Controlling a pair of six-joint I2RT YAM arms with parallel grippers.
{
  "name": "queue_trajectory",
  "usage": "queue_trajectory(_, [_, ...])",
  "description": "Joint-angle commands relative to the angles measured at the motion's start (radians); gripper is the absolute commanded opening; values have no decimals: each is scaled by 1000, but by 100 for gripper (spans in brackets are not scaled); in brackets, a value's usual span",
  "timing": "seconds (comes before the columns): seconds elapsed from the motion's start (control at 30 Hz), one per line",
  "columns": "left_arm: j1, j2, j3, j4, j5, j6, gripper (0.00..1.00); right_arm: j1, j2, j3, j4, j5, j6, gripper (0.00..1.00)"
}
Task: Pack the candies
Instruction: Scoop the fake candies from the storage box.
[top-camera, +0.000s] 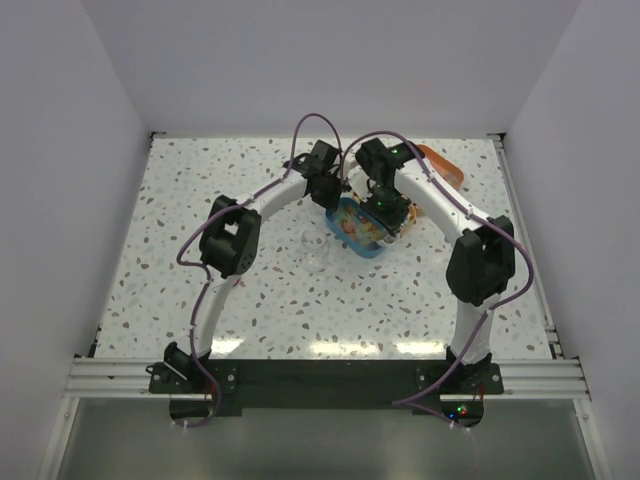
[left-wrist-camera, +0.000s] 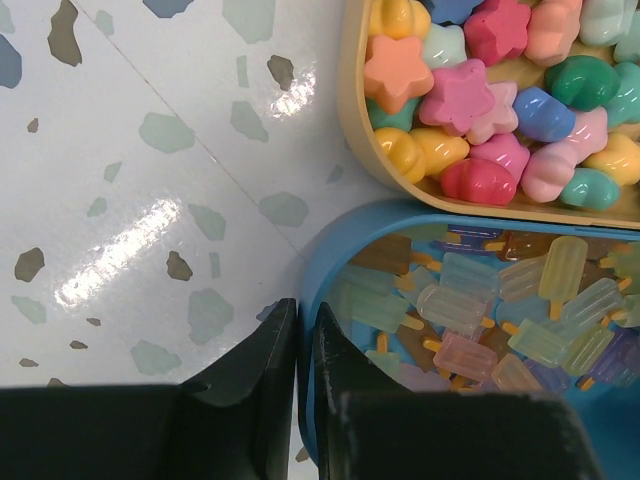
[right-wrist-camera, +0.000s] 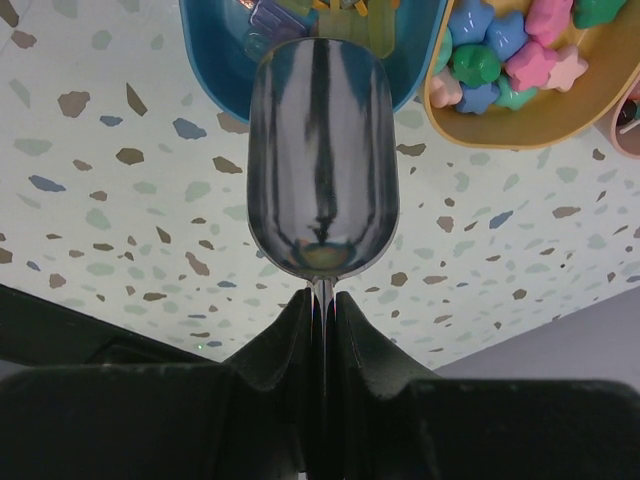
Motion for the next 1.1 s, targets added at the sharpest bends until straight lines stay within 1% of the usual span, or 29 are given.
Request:
queue_trajectory(0.0, [4,-10,6,10,-17,1,10,-3,41,37,-20,4,-9,0])
queue_trajectory(0.23, [2,-14,-5,27,11,-16,4,-3,98,76,10,-48,-3,0])
queue_trajectory(0.37, [2,-19,-8,32,11,-20,1,-2,96,84,47,-74,1,0])
queue_trajectory(0.5, [4,-24,-11,30,-18,-17,1,-2,60,92,55,-62,3,0])
queue_trajectory(0.73, [4,-27,-14,32,-44,-14,0,-3,-43,24,66,-1,11,0])
queue_trajectory(0.9, [5,-33,-16,30,-58,-10,1,-3,-83,-23,67,27,3,0])
queue_trajectory(1.07, [4,-36,-16,32,-61,-8,1,-2,-89,-46,69,36,0,0])
